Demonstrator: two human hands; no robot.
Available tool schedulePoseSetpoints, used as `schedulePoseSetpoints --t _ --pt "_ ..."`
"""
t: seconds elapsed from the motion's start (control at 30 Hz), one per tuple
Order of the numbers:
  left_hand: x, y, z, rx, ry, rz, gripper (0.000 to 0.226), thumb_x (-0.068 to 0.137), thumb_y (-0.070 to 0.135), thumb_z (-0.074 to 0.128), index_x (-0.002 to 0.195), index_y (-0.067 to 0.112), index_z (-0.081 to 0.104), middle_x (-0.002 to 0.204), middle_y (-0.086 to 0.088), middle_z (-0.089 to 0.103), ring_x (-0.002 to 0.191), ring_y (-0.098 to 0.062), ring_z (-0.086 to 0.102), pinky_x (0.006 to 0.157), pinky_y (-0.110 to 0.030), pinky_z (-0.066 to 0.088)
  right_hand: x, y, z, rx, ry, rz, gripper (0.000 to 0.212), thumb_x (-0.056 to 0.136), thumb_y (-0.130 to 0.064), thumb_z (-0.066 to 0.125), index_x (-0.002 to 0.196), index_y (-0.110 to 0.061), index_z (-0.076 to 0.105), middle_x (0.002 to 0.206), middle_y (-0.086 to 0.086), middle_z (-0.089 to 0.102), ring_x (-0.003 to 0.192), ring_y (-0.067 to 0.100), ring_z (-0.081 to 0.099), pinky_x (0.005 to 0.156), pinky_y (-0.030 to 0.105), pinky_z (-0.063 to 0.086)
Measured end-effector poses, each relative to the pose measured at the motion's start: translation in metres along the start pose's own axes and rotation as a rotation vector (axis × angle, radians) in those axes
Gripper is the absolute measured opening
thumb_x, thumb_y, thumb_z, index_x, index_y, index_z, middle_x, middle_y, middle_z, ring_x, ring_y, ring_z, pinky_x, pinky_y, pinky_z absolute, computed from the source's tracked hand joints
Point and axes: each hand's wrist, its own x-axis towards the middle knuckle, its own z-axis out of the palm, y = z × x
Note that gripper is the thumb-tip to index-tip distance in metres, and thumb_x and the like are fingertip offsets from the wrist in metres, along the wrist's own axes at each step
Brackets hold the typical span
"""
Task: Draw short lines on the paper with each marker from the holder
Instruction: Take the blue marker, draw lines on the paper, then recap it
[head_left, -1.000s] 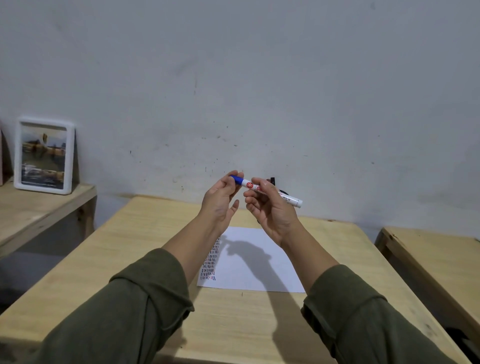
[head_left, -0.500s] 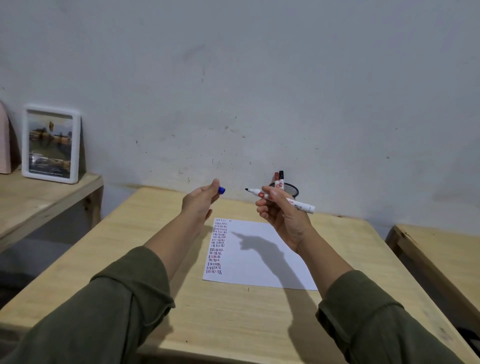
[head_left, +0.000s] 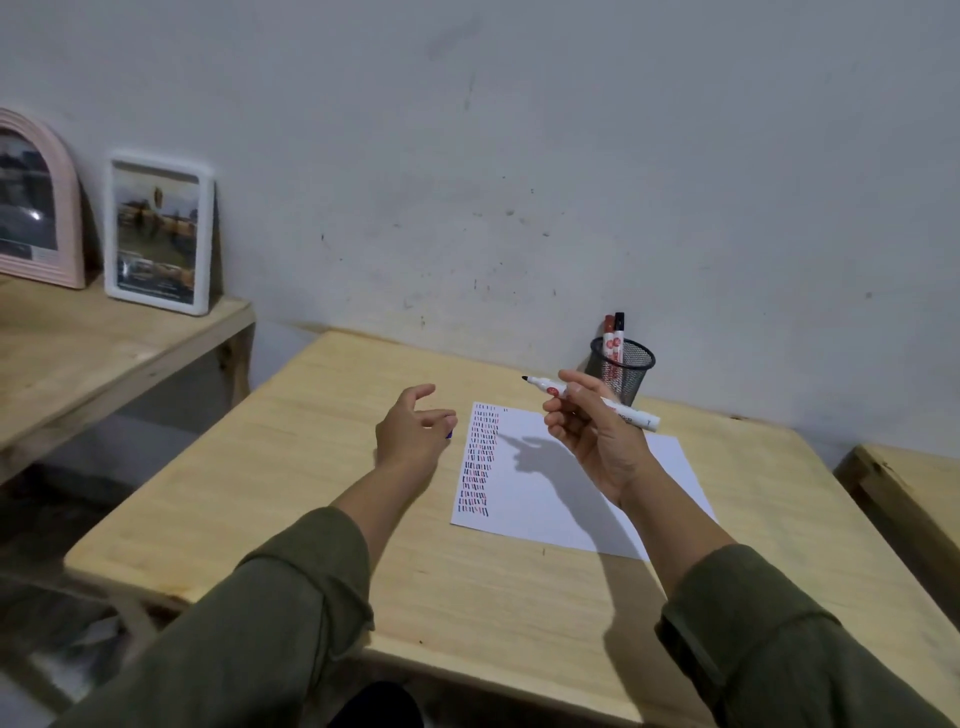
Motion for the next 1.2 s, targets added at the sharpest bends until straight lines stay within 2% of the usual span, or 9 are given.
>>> schedulePoseSetpoints --t 0.1,0.2,0.3,0.4,0.47,0.63,0.8,1.0,1.2 --pt "0.006 -0.010 0.001 -0.021 -0.009 0.002 0.051 0.083 0.008 0.064 0.127 0.026 0.046 0.089 0.005 0.071 0.063 0.018 0.058 0.072 -0.003 0.046 0.002 0.004 -0.002 0.001 0.012 0.004 0.013 0.095 -0.009 0.048 0.100 -0.013 0.060 0.067 0.006 0.066 0.056 0.012 0.062 0.057 0.019 0.053" --pt "0.013 -0.020 0.003 0.001 -0.021 -0.017 0.057 0.081 0.007 0.065 0.130 0.027 0.043 0.083 0.009 0.072 0.106 0.003 0.054 0.095 -0.036 0.051 0.003 0.007 -0.003 0.001 0.017 0.011 0.012 0.094 -0.010 0.049 0.099 -0.013 0.060 0.068 0.005 0.066 0.056 0.012 0.062 0.057 0.019 0.053" --pt "0.015 -0.023 0.004 0.029 -0.036 -0.011 0.059 0.080 0.008 0.065 0.132 0.025 0.043 0.089 0.006 0.073 0.126 -0.012 0.048 0.098 -0.040 0.049 0.004 0.010 -0.005 0.002 0.014 0.020 0.012 0.094 -0.009 0.049 0.098 -0.012 0.060 0.067 0.005 0.066 0.057 0.013 0.062 0.057 0.019 0.053" --pt "0.011 -0.024 0.004 0.053 -0.015 0.031 0.057 0.080 0.016 0.068 0.132 0.023 0.046 0.114 -0.001 0.068 0.120 -0.016 0.054 0.099 -0.038 0.047 0.006 0.014 -0.007 -0.009 0.026 0.032 0.012 0.094 -0.009 0.050 0.096 -0.011 0.062 0.068 0.006 0.066 0.057 0.013 0.062 0.056 0.019 0.053" --pt "0.002 -0.021 0.005 0.164 0.012 0.134 0.054 0.081 0.024 0.068 0.131 0.021 0.048 0.125 0.000 0.059 0.119 -0.014 0.051 0.097 -0.025 0.040 0.008 0.017 -0.010 -0.024 0.058 0.039 0.010 0.092 -0.012 0.054 0.092 -0.012 0.064 0.066 0.005 0.065 0.056 0.012 0.062 0.055 0.019 0.053" --pt "-0.029 -0.015 0.011 0.309 -0.126 0.319 0.046 0.079 0.030 0.070 0.122 0.021 0.054 0.122 0.003 0.060 0.098 -0.005 0.052 0.080 -0.014 0.032 0.022 0.023 -0.019 -0.070 0.183 0.071 0.017 0.091 -0.026 0.058 0.084 -0.011 0.063 0.054 -0.001 0.060 0.046 0.007 0.053 0.048 0.015 0.048" --pt "-0.037 -0.024 0.011 0.386 -0.297 0.235 0.066 0.071 0.034 0.078 0.130 0.023 0.051 0.125 0.003 0.060 0.116 -0.010 0.054 0.097 -0.022 0.040 0.046 0.033 -0.027 -0.164 0.276 0.101 0.005 0.086 -0.011 0.063 0.084 -0.016 0.062 0.056 0.000 0.051 0.040 0.006 0.044 0.044 0.016 0.039" --pt "-0.036 -0.024 0.012 0.430 -0.250 0.236 0.069 0.065 0.039 0.081 0.128 0.022 0.057 0.127 0.005 0.061 0.119 -0.011 0.053 0.103 -0.024 0.040 0.079 0.045 -0.032 -0.113 0.393 0.128 0.009 0.080 -0.002 0.067 0.078 -0.010 0.068 0.045 -0.007 0.046 0.037 0.002 0.037 0.042 0.012 0.034" --pt "-0.030 -0.028 0.013 0.476 -0.245 0.295 0.063 0.066 0.043 0.079 0.122 0.017 0.063 0.134 0.007 0.057 0.126 -0.008 0.047 0.101 -0.015 0.030 0.099 0.050 -0.032 -0.118 0.306 0.185 0.021 0.086 -0.007 0.058 0.067 -0.014 0.051 0.042 -0.005 0.040 0.030 0.004 0.030 0.033 0.013 0.019"
